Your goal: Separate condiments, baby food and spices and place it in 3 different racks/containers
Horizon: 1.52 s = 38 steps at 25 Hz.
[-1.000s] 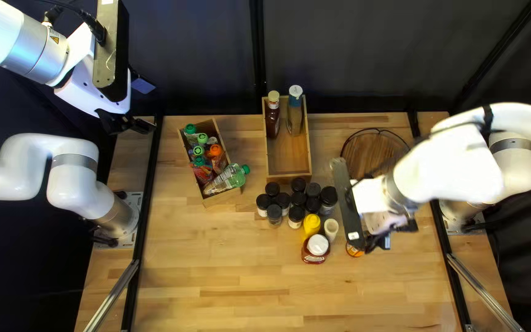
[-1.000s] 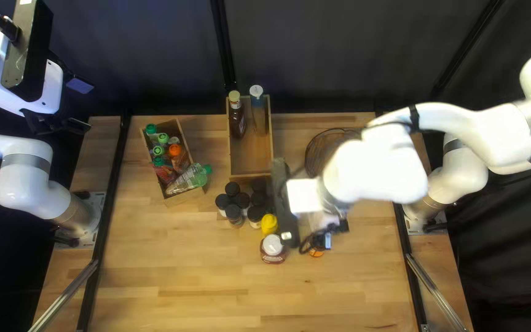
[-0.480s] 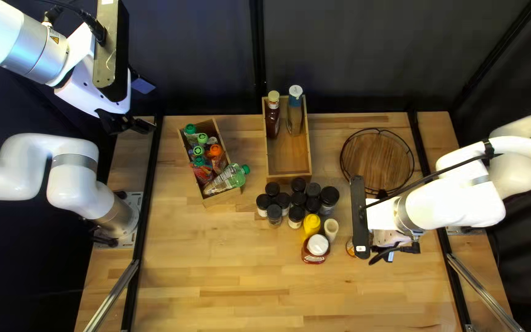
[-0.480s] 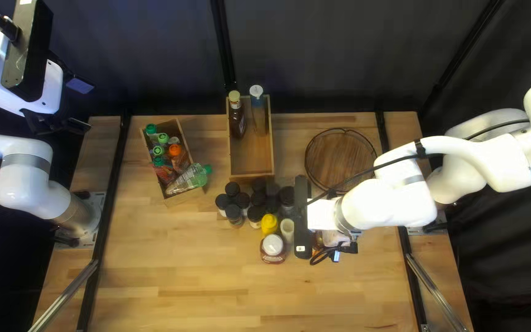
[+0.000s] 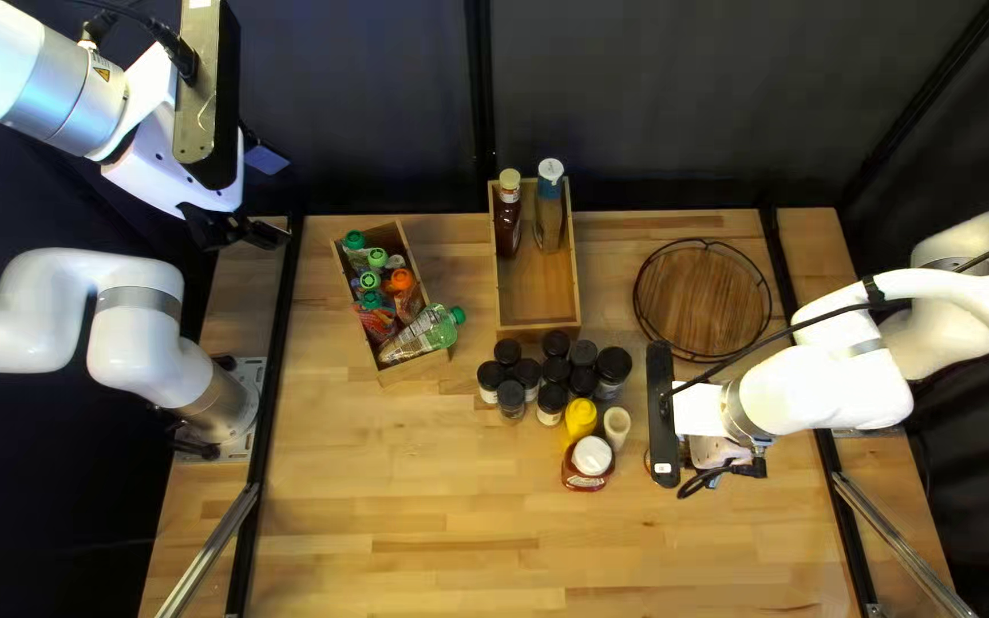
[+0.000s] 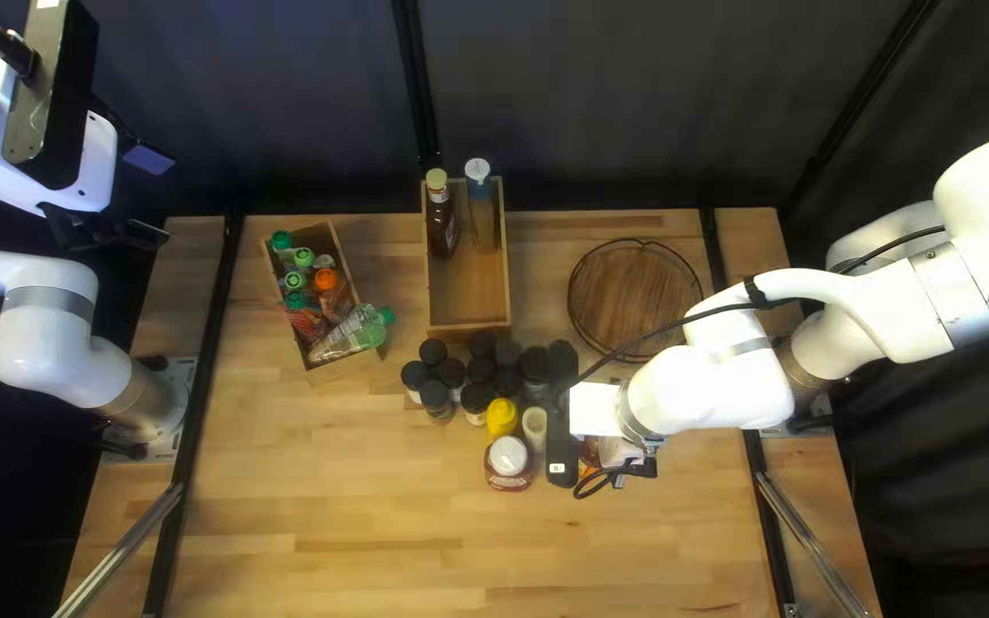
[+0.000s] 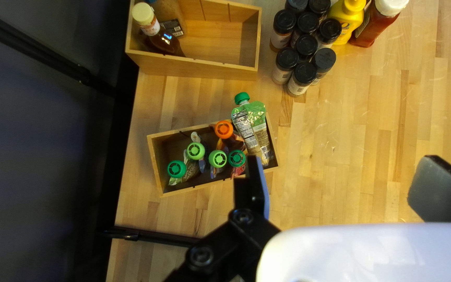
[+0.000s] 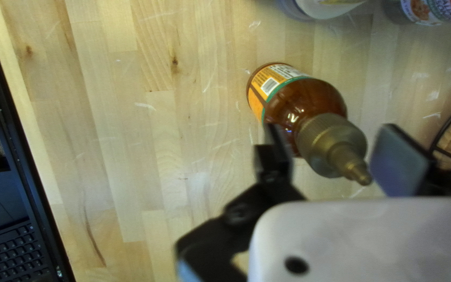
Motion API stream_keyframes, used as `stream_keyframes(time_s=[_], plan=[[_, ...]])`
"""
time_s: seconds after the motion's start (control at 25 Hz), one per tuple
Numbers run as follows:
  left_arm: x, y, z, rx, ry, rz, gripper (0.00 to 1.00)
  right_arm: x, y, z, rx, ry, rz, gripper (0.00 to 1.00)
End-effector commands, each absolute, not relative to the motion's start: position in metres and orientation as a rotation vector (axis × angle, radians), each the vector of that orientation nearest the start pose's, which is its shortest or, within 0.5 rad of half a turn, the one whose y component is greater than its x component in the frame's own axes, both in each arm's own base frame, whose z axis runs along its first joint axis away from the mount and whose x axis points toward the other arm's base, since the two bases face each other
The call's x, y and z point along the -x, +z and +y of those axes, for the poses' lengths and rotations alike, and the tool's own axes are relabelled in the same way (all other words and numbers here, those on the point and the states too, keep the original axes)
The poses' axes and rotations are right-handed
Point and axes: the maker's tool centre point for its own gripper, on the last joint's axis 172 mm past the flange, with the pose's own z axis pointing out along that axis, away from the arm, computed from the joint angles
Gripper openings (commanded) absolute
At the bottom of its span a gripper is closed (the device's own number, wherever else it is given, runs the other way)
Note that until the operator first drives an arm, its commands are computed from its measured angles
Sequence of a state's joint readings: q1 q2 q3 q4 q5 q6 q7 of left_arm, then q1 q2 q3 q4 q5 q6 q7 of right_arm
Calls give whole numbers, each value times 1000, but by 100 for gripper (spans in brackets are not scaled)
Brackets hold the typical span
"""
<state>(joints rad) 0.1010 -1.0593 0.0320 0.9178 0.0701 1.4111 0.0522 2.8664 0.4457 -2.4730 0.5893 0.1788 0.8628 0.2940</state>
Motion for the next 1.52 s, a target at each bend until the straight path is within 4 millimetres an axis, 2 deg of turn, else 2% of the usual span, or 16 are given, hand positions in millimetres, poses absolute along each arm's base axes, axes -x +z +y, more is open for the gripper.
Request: stream_keyframes(time_s=[0.04, 0.08, 0.16, 0.2, 0.32, 0.4, 0.48, 0.6, 0.64, 0.8, 0.84, 0.96, 1.12, 1.28, 1.52], plan=[[-258, 476, 54, 2931, -843, -120, 100, -350, 213, 116, 3230, -241, 51, 0], [-258, 476, 54, 2931, -843, -120, 100, -351, 224, 114, 3232, -247, 46, 0], [-258, 476, 54, 2931, -843, -120, 100, -355, 258, 102, 3245, -261, 37, 0], [-258, 476, 54, 2931, -843, -120, 100, -356, 268, 97, 3251, -264, 34, 0], [-258, 476, 54, 2931, -843, -120, 100, -368, 314, 60, 3287, -275, 21, 0], [-258, 476, 54, 2931, -843, -120, 100, -375, 328, 40, 3298, -284, 17, 0], [-258, 476, 54, 2931, -843, -120, 100, -390, 346, 5, 3299, -305, 4, 0], [-258, 476, 54, 2931, -843, -120, 100, -414, 356, -37, 3290, -332, -20, 0], [-258, 476, 54, 2931, -843, -120, 100, -428, 355, -57, 3284, -343, -33, 0], [-258, 476, 54, 2931, -843, -120, 100, -462, 343, -99, 3260, -360, -68, 0], [-258, 476, 54, 2931, -843, -120, 100, -475, 334, -114, 3250, -363, -82, 0], [-258, 476, 54, 2931, -843, -120, 100, -499, 317, -138, 3235, -362, -103, 0], [-258, 476, 54, 2931, -843, -120, 100, -517, 289, -157, 3226, -342, -118, 0], [-258, 476, 54, 2931, -843, -120, 100, -527, 266, -168, 3223, -315, -125, 0], [-258, 476, 54, 2931, -843, -120, 100, -529, 246, -175, 3237, -289, -124, 0]])
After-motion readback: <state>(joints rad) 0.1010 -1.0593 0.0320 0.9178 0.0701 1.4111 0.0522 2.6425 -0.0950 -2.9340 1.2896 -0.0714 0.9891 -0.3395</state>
